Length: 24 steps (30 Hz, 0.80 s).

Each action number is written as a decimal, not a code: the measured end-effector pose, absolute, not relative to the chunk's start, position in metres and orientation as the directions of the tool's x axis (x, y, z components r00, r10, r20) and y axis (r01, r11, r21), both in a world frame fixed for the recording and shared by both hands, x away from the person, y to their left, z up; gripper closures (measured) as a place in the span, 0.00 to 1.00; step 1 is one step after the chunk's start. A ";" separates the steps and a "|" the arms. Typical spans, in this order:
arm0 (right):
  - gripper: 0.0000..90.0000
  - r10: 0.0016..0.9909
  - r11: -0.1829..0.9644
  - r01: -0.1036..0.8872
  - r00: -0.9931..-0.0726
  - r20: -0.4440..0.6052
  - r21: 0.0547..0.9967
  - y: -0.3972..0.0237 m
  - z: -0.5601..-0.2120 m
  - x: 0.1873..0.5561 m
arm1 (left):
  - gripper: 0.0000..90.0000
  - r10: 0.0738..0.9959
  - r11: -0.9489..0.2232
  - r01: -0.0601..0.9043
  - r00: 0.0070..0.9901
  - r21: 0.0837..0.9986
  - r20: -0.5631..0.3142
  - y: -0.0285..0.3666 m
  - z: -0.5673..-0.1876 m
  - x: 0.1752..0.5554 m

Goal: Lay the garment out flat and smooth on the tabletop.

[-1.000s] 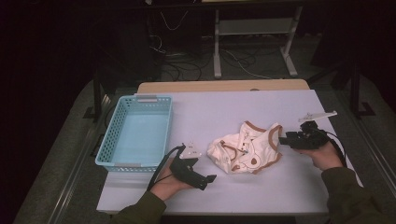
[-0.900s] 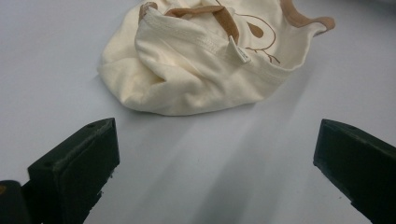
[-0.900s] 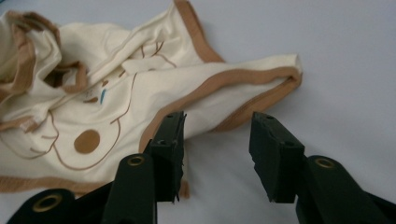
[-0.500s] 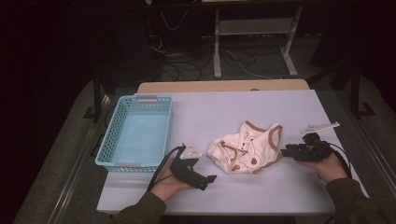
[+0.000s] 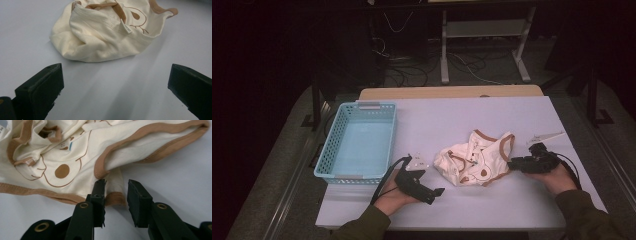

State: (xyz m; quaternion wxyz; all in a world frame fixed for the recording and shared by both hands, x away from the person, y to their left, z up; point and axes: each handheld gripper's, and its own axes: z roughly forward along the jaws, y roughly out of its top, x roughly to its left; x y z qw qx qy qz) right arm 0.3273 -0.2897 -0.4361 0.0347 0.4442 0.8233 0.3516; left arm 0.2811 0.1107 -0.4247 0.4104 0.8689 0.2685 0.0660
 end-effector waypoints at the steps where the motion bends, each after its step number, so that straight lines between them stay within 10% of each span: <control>1: 0.75 0.753 0.368 0.707 -0.607 0.253 0.604 -0.288 -0.437 0.327 | 0.00 0.522 -0.522 0.414 0.847 0.746 -0.105 0.111 -0.425 0.281; 9: 0.94 0.746 0.399 0.703 -0.622 0.236 0.589 -0.285 -0.439 0.326 | 0.00 0.521 -0.522 0.412 0.847 0.746 -0.103 0.111 -0.425 0.281; 24: 0.96 0.757 0.391 0.671 -0.624 0.195 0.630 -0.294 -0.421 0.315 | 0.00 0.520 -0.522 0.413 0.848 0.746 -0.106 0.112 -0.425 0.282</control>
